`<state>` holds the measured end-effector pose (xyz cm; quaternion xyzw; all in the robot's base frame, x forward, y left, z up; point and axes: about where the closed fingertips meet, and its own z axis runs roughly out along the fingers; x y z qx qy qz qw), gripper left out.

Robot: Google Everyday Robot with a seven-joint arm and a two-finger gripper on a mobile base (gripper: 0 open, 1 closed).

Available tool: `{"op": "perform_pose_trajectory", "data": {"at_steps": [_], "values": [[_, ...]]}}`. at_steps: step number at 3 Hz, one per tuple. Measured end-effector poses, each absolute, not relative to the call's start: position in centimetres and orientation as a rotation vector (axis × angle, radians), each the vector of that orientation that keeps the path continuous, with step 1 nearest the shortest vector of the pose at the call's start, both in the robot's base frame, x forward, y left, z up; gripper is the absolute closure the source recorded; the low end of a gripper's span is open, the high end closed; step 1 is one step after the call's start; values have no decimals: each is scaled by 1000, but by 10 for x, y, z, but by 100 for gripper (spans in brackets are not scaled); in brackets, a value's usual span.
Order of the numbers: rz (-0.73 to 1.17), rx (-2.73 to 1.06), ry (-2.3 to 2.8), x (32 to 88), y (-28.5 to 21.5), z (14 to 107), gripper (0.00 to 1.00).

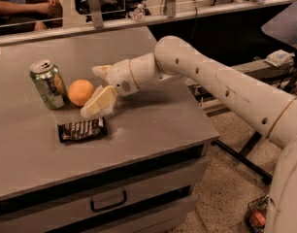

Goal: Move orange near green can

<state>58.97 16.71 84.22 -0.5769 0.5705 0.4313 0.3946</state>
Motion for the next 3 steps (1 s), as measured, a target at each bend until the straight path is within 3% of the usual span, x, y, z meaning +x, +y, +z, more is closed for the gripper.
{"op": "perform_pose_trajectory", "data": {"at_steps": [3], "values": [[693,-1276,1553,622,64,885,0]]}}
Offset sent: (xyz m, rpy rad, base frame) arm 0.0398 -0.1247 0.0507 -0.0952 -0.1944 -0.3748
